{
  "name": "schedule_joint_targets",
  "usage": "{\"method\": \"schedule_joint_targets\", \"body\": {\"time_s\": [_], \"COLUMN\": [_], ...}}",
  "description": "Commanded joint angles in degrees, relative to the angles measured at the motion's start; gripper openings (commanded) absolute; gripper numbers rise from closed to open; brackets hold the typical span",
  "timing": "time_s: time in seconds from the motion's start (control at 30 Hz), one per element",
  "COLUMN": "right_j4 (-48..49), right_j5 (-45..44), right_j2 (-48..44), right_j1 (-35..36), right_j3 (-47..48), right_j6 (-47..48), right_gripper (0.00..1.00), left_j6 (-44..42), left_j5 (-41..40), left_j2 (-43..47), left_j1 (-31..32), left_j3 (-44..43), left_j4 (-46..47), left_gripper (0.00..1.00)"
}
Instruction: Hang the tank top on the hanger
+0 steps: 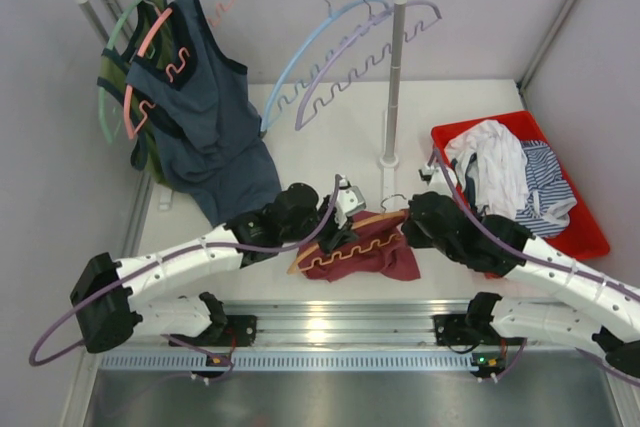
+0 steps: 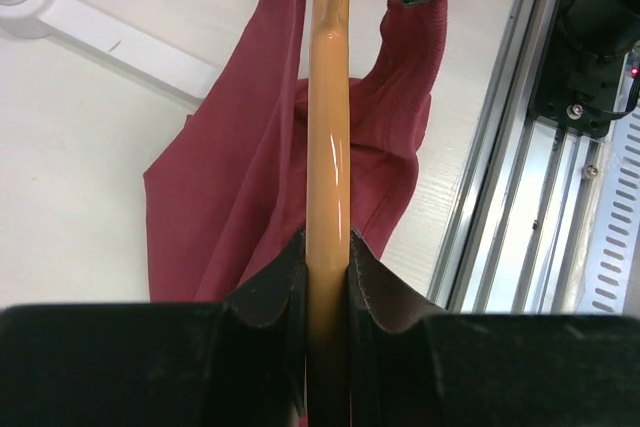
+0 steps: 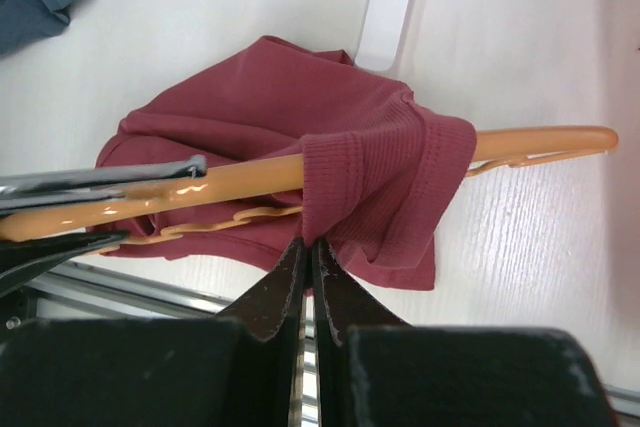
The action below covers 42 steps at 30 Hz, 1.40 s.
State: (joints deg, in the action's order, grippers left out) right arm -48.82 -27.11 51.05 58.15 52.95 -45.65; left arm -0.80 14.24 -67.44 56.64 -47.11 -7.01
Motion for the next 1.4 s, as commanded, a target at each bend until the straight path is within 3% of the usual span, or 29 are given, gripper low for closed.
{"method": "schedule_joint_targets", "body": {"time_s": [0.0, 0.27, 0.4, 0.43, 0.73, 0.9, 1.17, 1.27, 1.3, 1.37], "right_j4": [2.6, 8.8, 11.3, 11.8, 21.0, 25.3, 26.6, 26.6, 26.8, 26.7], "right_j5": [-2.5, -2.5, -2.9, -3.0, -6.5, -8.8, -10.3, -11.6, -12.1, -12.7], "right_j2": [-1.7, -3.1, -4.6, -5.2, -3.5, -0.4, 1.8, 1.8, 1.9, 1.9], "right_j1": [0.8, 0.8, 0.7, 0.9, 2.5, 2.7, 3.1, 3.3, 3.4, 3.6], "right_j3": [1.1, -2.8, -4.3, -4.4, -5.9, -6.6, -8.3, -8.8, -9.0, -9.1], "right_j6": [2.6, 5.5, 7.3, 7.6, 12.3, 13.4, 13.3, 13.7, 13.8, 14.3], "right_gripper": [0.01, 0.16, 0.42, 0.45, 0.50, 0.49, 0.38, 0.22, 0.11, 0.00], "left_j6": [0.2, 5.3, 6.9, 7.3, 9.3, 9.6, 10.8, 11.5, 11.7, 12.4], "left_j5": [1.2, 1.0, 0.9, 1.0, 2.3, 3.0, 2.4, 2.7, 2.7, 2.2], "left_j2": [-1.6, -6.7, -8.6, -9.1, -10.3, -10.9, -9.4, -9.2, -9.1, -8.8], "left_j1": [0.1, 0.1, 0.0, 0.0, 0.0, 0.0, 0.0, 0.1, 0.1, 0.1], "left_j3": [-0.6, 0.4, 0.6, 0.5, 0.1, 0.0, 0.5, 0.7, 0.9, 1.0], "left_j4": [11.0, 16.3, 17.6, 17.7, 18.3, 18.3, 18.9, 19.5, 19.7, 19.7], "left_gripper": [0.00, 0.00, 0.00, 0.00, 0.00, 0.00, 0.02, 0.06, 0.08, 0.12]}}
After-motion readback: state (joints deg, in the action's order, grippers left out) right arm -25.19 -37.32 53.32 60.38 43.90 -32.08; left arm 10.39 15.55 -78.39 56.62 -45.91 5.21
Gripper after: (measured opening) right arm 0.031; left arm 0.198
